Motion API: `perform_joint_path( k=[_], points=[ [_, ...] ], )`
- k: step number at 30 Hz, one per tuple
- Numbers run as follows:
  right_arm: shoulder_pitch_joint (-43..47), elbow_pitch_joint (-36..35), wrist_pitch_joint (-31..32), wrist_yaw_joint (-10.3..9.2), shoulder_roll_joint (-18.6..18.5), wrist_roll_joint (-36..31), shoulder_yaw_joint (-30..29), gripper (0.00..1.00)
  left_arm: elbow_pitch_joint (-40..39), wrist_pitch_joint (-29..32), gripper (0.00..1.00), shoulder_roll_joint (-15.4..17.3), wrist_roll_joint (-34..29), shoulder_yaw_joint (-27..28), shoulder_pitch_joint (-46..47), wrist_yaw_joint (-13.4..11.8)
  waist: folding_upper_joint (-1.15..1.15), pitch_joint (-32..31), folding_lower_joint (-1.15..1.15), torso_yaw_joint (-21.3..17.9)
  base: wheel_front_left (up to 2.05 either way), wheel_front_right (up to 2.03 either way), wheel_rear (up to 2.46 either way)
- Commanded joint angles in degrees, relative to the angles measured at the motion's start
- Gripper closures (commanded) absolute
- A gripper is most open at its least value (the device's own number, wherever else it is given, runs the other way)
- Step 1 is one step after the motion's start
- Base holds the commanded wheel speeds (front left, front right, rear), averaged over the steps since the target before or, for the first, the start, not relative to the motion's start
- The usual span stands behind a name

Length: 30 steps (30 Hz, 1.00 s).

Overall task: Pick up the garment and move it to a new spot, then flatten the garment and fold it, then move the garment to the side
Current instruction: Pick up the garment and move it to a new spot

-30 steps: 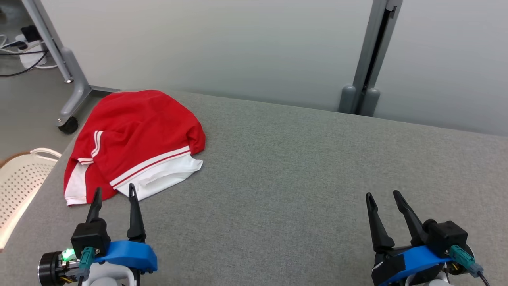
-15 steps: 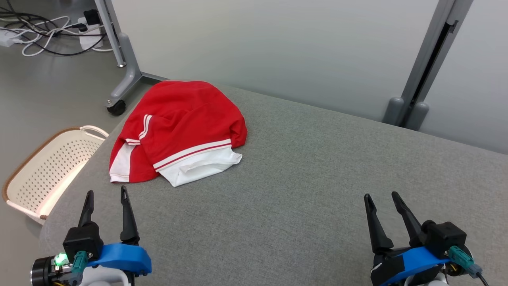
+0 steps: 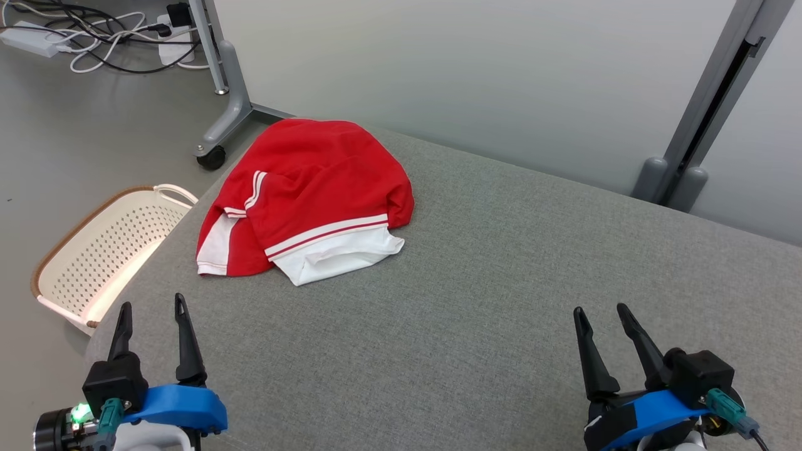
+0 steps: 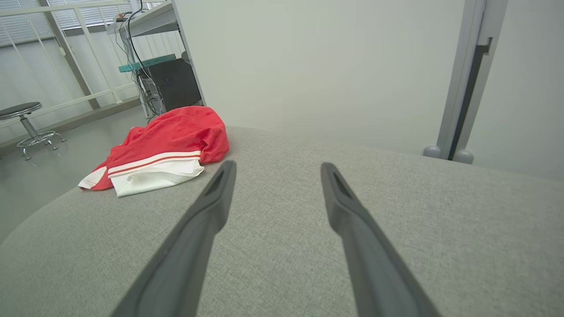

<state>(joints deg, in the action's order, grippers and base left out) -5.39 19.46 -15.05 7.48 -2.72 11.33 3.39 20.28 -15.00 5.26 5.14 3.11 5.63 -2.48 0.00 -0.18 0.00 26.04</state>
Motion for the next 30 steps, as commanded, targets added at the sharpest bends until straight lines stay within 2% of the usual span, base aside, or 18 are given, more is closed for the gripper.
perform_joint_path(
  k=[1,7,15,30],
  points=[
    [0.1,0.2,-0.2,0.03,-0.3,0.0,0.2,0.0,-0.2,-0.3,0.0,0.1,0.3,0.4,-0.3,-0.1,0.0,0.1,0.0,0.0,0.0,0.0,0.0],
    [-0.4,0.3,-0.2,0.03,-0.3,-0.5,0.4,0.0,-0.2,-0.3,0.0,0.0,0.8,1.0,0.4,-0.1,0.0,0.8,0.0,-1.0,0.0,0.0,0.0],
    [-2.4,-0.7,-0.2,0.03,-0.3,-2.7,-0.3,0.0,0.0,-0.3,0.0,2.0,1.9,2.5,7.1,2.0,0.0,4.2,0.0,-5.0,0.0,0.0,0.0],
    [-8.4,-6.8,-0.2,0.02,-0.3,-8.5,-2.5,0.0,5.0,-0.2,0.0,9.7,3.8,5.6,31.0,5.0,0.0,18.7,0.0,-18.2,0.0,0.0,0.0]
  ],
)
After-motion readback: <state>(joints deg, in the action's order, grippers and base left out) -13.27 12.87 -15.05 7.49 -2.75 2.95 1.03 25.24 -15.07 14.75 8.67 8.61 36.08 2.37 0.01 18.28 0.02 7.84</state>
